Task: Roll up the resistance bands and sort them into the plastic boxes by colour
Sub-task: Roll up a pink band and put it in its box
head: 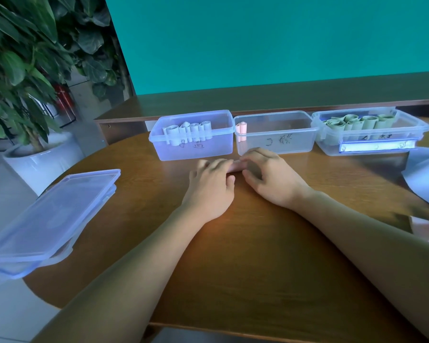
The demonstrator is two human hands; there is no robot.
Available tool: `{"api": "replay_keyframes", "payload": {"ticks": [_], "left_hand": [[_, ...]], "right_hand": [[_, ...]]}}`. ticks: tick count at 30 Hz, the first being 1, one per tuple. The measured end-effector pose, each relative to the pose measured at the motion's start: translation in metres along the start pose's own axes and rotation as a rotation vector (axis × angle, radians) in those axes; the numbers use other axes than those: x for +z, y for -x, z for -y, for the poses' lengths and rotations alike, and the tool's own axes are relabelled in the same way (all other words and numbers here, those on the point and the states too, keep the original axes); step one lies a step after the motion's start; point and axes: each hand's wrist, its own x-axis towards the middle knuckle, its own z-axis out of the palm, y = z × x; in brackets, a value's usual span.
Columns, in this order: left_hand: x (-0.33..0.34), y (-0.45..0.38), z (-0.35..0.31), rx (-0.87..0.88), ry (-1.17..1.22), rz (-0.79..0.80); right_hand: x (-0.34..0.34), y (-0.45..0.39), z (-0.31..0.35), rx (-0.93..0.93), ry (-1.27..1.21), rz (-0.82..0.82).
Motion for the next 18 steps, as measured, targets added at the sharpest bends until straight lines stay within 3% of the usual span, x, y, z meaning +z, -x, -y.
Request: {"api": "replay_keyframes", "payload": {"ticks": [9,18], "left_hand": [[0.005,-0.021,0.003,-0.069,0.005,0.066],[0.010,-0.043,0.016,-0.137,0.095,0.080]], "right_hand": [[0.005,-0.016,-0.006,0.059,0.054,0.062],[0.016,-0.035,-0.009,0.121,0.063,0.021]]}}
